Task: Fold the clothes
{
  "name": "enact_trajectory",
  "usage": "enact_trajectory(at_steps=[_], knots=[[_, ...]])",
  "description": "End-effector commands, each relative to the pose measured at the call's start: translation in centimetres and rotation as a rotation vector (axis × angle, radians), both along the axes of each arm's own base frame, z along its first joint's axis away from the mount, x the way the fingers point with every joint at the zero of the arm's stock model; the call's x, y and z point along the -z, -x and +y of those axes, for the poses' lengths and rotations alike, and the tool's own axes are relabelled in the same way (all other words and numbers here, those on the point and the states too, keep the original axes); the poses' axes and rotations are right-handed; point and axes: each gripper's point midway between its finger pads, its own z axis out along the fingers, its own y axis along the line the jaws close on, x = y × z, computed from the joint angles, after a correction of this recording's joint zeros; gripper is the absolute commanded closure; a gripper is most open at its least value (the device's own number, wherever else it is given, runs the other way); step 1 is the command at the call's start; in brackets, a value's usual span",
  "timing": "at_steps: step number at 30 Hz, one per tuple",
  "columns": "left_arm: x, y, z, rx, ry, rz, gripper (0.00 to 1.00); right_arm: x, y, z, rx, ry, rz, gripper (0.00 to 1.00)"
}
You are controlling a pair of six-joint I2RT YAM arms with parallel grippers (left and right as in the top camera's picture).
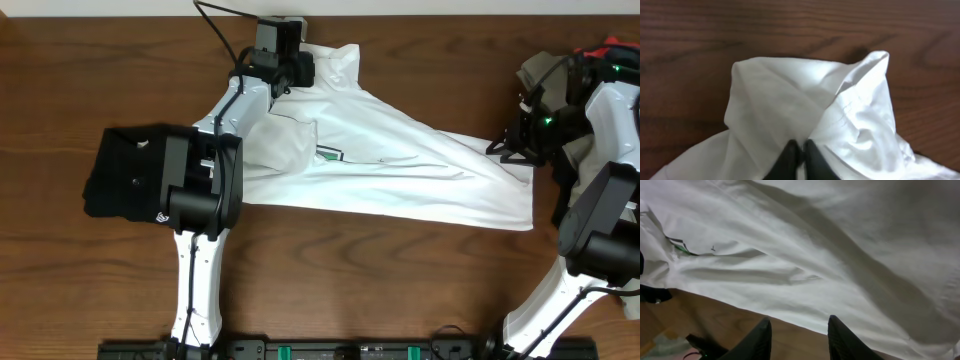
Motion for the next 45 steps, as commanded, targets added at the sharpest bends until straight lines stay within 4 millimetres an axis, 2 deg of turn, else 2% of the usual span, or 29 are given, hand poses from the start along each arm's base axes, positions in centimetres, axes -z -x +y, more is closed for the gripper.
enact_trajectory(at_steps=[1,5,10,17,25,29,32,35,38,42,43,45], knots=[[-0.3,-0.3,0.0,0.006,0.004,-0.010,0.94,-0.6,-0.2,0.0,-0.006,-0.013,-0.026,0.65],[-1.9,-0.3,0.4,-0.001,0.007,-0.026,0.94,-0.6,-0.3,-0.1,-0.006,-0.013,-0.028,0.64],[-5.2,0.0,1.2,-0.011,0.011,-0.050,0.94,-0.6,-0.3,-0.1,-0.006,-0.012,-0.031,0.64],[-9.2,1.8,1.8,-0.008,0.001,-0.043,0.94,-0.6,-0.4,-0.1,-0.006,-0.011,-0.033,0.64],[-14.3,5.9,2.7,0.021,-0.038,-0.005,0.94,-0.6,-0.4,-0.1,-0.005,-0.011,-0.032,0.63],[-17.8,9.1,3.4,0.031,-0.050,0.008,0.94,-0.6,-0.4,-0.1,-0.005,-0.011,-0.032,0.62],[-19.2,11.5,3.8,0.032,-0.058,0.046,0.94,-0.6,-0.4,-0.1,-0.005,-0.011,-0.032,0.62],[-19.6,14.1,4.2,0.037,-0.069,0.109,0.94,-0.6,-0.4,-0.1,-0.005,-0.011,-0.032,0.62],[-19.2,16.4,4.6,0.041,-0.085,0.188,0.94,-0.6,-0.4,-0.1,-0.005,-0.011,-0.032,0.61],[-18.0,17.5,4.5,0.074,-0.115,0.235,0.93,-0.6,-0.4,-0.1,-0.005,-0.011,-0.033,0.59],[-17.5,17.5,4.4,0.097,-0.130,0.234,0.87,-0.6,-0.4,-0.1,-0.005,-0.011,-0.034,0.59],[-15.8,17.1,4.2,0.106,-0.137,0.251,0.69,-0.6,-0.5,-0.1,-0.005,-0.010,-0.035,0.58]])
